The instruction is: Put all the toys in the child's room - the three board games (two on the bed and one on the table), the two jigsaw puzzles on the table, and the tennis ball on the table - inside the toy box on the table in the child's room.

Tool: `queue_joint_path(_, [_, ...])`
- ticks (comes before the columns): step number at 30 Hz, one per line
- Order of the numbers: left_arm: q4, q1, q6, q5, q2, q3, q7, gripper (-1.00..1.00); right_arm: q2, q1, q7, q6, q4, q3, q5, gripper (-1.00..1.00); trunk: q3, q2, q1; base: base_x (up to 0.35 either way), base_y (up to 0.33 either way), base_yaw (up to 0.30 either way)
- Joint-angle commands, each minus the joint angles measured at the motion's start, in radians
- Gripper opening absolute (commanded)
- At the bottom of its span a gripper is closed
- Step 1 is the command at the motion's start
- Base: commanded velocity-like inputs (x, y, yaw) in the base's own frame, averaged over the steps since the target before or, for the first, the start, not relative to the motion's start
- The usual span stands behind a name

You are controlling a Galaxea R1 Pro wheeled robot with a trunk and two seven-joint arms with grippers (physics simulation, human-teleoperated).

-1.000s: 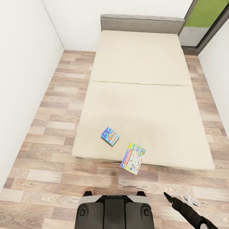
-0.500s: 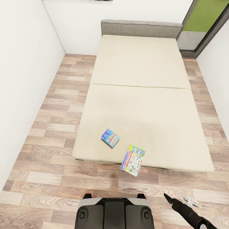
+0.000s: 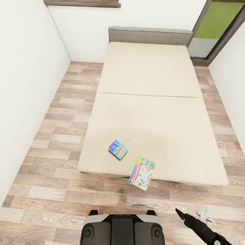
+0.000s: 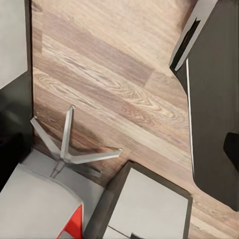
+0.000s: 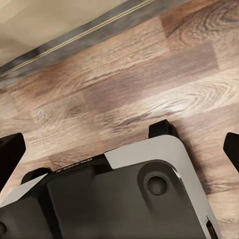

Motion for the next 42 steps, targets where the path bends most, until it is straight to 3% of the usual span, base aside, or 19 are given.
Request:
queue_joint_path(1, [0.002,-0.001,-0.004,-0.007,0.000,0.006,0.003,1.00,0.000,0.000,0.003,0.010,-0.001,-0.002,-0.010,1.00,0.001,-0.001,0.001,0.000,0.000,0.000])
queue_joint_path(42, [0.002,-0.001,-0.004,-0.007,0.000,0.006,0.003,1.00,0.000,0.000,0.003,0.010,-0.001,-0.002,-0.009,1.00,0.067,-0.001,0.001,0.000,0.000,0.000])
